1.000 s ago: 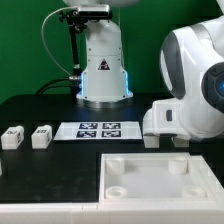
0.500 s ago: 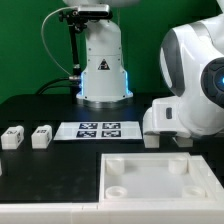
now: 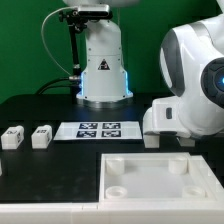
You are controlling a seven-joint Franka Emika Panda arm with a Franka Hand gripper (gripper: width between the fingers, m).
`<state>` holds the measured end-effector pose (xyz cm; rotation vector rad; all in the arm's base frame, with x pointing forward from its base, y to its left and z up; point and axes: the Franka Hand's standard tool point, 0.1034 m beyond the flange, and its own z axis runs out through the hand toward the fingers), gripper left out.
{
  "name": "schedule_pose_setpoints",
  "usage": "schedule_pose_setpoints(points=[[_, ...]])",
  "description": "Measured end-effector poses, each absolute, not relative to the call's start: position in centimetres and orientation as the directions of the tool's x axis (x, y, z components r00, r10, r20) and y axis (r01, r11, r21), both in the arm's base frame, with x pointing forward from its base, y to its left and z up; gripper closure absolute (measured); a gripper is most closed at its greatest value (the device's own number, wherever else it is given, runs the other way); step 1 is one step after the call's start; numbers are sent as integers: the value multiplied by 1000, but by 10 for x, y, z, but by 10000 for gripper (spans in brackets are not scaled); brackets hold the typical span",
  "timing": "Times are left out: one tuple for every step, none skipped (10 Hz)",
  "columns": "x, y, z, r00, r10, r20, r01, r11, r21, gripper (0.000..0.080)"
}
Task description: Assemble one leg
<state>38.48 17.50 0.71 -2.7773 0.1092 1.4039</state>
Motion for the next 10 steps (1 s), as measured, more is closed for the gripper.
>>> schedule_pose_setpoints(points=[[385, 175, 7, 591, -50, -805, -75, -997, 7, 511], [388, 172, 13, 585, -33, -810, -64, -998, -5, 511], [407, 162, 40, 594, -2, -805, -53, -998, -37, 509], [418, 154, 63, 607, 1, -795, -58, -997, -45, 509], [416, 151, 87, 600, -21, -800, -72, -997, -28, 509], [404, 157, 93, 594, -84, -800, -134, -991, 4, 509], [398, 155, 91, 588, -71, -806, -124, -992, -3, 509], [401, 156, 89, 602, -73, -795, -127, -992, -5, 509], [412, 157, 90, 670, -80, -738, -135, -991, -16, 509], [433, 145, 108, 741, -55, -670, -99, -995, -28, 509]])
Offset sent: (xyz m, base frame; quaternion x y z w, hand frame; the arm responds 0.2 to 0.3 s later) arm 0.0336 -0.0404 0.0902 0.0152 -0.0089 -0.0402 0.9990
